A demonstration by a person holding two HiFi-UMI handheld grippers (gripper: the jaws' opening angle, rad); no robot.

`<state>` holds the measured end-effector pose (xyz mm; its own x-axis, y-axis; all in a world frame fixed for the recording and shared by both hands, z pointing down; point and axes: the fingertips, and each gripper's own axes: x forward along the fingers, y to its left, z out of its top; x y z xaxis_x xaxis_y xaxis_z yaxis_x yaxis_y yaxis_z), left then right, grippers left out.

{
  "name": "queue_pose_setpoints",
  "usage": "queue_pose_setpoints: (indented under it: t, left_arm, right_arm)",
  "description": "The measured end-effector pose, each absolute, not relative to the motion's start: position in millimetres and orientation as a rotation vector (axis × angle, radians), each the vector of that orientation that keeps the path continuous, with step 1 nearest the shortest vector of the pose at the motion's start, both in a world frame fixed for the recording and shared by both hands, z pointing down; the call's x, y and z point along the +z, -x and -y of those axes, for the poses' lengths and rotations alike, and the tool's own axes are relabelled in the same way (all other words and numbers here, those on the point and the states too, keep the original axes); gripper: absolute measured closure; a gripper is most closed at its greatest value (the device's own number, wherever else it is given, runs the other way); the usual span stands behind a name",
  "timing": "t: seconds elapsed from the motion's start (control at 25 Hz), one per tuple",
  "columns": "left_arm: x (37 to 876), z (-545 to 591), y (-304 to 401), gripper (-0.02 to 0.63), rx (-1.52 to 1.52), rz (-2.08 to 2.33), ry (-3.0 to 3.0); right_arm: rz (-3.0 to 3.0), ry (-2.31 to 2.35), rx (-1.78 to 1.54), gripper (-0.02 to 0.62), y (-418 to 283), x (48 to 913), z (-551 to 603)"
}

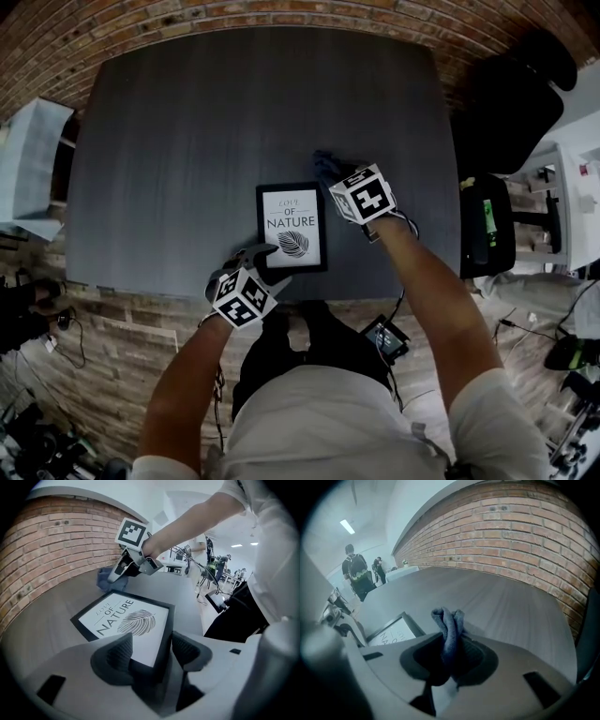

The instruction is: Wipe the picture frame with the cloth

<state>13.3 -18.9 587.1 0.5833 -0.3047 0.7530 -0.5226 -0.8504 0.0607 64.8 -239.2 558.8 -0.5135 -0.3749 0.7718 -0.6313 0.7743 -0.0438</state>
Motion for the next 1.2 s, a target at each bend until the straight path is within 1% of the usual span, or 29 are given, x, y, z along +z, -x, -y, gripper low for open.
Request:
queue_pose_setpoints:
  t: [0.52, 1.2]
  left_arm:
    - [587, 20, -12, 0.336, 1.062, 0.671, -2.541]
    - [587, 19, -12, 0.337, 1.052, 0.674, -2.552]
  right_arm:
    - [2.198, -0.835, 0.567, 0.502, -66, 561, 228]
    - [2.189, -0.894, 0.655, 0.503, -79, 562, 195]
